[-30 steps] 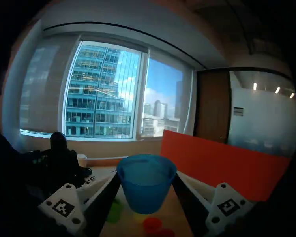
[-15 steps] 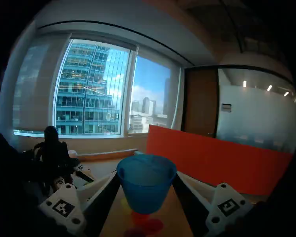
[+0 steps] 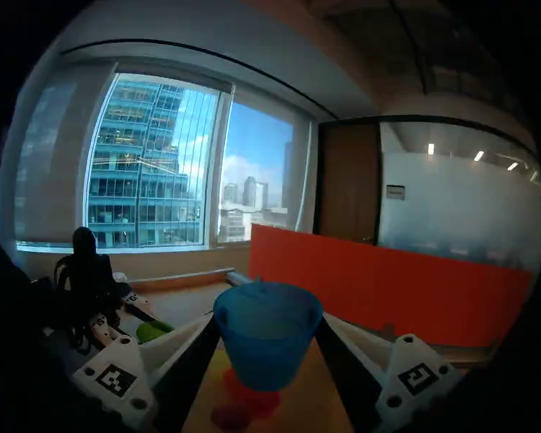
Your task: Pour water
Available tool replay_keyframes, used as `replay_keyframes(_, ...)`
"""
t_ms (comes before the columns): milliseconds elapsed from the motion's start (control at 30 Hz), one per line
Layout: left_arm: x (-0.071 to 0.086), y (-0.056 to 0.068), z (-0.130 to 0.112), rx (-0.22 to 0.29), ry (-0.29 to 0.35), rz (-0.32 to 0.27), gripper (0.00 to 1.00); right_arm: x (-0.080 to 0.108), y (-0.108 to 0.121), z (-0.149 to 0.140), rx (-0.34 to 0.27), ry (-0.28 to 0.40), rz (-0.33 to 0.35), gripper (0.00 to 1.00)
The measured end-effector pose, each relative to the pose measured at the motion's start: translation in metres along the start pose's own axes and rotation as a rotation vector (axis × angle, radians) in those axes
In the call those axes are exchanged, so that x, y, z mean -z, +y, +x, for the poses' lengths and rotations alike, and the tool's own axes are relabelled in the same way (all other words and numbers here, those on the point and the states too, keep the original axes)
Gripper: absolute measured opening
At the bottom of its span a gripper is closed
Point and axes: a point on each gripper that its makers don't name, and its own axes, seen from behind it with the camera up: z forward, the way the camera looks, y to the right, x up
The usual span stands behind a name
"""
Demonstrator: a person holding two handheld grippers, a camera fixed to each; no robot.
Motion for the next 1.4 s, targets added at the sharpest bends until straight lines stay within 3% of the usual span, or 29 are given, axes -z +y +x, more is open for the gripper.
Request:
replay_keyframes(333, -0.005, 0.005, -0.013, -0.005, -0.045, -0.016, 0.87, 0.007, 0.0, -0.03, 0.02, -0.059, -0.003, 0.9)
replay_keyframes(967, -0.017, 0.012, -0.063, -0.056, -0.235, -0.051, 0.87, 0.017, 0.002, -0.11, -0.011, -0.211, 0.012, 0.91)
replay_keyframes(1400, -0.021, 0.011, -0.088, -0.056, -0.317, -0.06, 0.87, 0.02, -0.001, -0.165, -0.012, -0.326, 0.029, 0.91)
